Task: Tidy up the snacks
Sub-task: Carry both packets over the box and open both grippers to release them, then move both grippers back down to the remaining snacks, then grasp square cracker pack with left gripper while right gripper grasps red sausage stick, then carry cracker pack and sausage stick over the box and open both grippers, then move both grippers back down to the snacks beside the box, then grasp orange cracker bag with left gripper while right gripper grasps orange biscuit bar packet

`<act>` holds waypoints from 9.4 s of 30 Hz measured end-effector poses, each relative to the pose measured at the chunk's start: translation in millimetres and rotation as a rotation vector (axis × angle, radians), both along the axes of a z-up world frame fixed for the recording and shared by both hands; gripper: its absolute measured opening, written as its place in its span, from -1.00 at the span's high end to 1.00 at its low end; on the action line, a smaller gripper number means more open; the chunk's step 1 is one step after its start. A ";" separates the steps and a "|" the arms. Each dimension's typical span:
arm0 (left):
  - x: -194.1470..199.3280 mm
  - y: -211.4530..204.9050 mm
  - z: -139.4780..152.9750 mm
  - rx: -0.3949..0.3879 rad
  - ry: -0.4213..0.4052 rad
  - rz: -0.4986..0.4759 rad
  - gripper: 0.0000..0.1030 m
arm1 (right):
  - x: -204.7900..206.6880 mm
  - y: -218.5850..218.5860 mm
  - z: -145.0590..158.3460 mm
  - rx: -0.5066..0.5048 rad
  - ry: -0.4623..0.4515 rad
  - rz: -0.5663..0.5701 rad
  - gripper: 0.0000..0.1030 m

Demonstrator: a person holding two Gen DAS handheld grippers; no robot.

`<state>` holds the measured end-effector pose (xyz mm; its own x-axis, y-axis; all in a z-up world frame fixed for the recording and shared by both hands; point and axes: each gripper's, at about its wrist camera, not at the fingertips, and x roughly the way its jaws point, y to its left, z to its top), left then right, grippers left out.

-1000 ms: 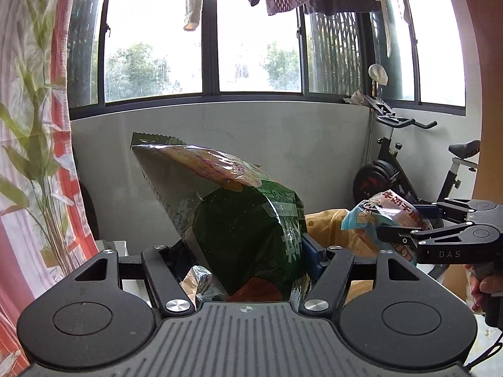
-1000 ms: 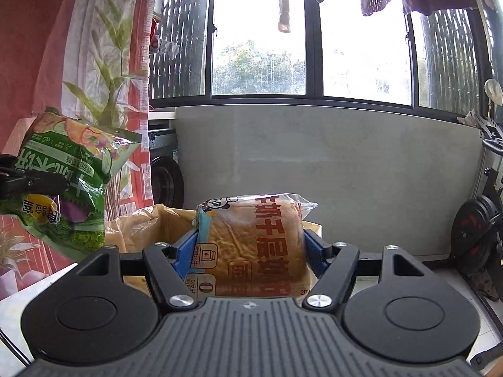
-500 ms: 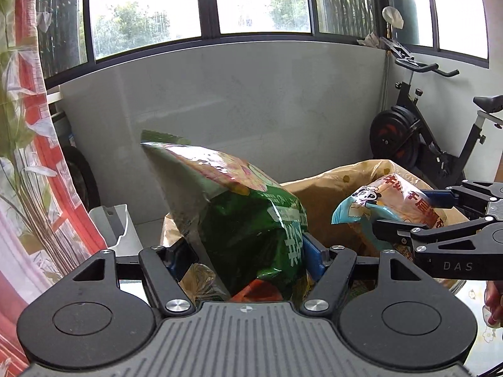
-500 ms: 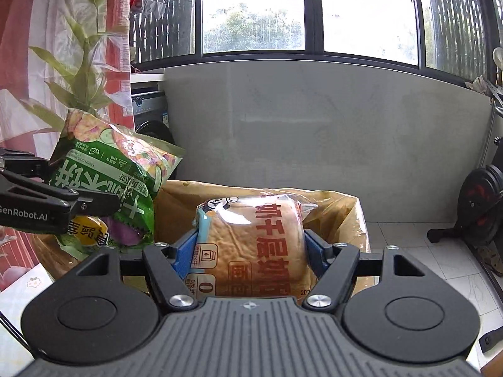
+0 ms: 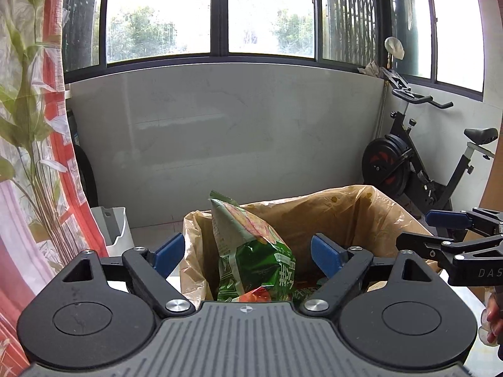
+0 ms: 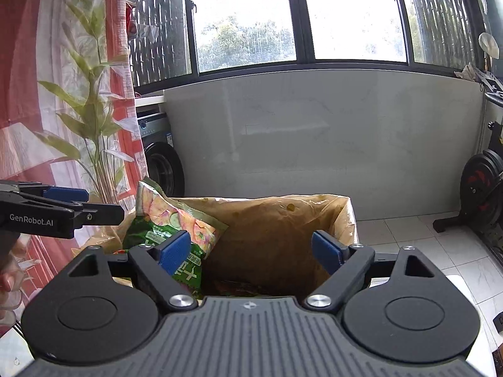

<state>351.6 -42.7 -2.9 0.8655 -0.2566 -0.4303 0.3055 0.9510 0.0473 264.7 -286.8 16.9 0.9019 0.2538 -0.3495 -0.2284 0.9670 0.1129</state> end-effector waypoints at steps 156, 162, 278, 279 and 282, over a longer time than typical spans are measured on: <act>-140.2 58.6 -195.3 0.061 0.319 0.031 0.05 | -166.7 27.1 -165.2 -0.019 0.428 0.150 0.78; -145.9 74.2 -149.5 -0.032 0.252 0.058 0.05 | -169.8 10.7 -136.6 0.037 0.358 0.137 0.78; -75.8 -1.9 -186.4 -0.170 0.468 0.141 -0.87 | -91.2 -19.0 -162.7 0.039 0.367 0.063 0.16; -75.0 -0.6 -188.6 -0.174 0.478 0.143 -0.87 | -91.3 -18.5 -163.0 0.037 0.367 0.066 0.16; -73.0 0.8 -198.7 -0.195 0.538 0.144 -0.88 | -90.5 -16.5 -165.3 0.024 0.375 0.068 0.16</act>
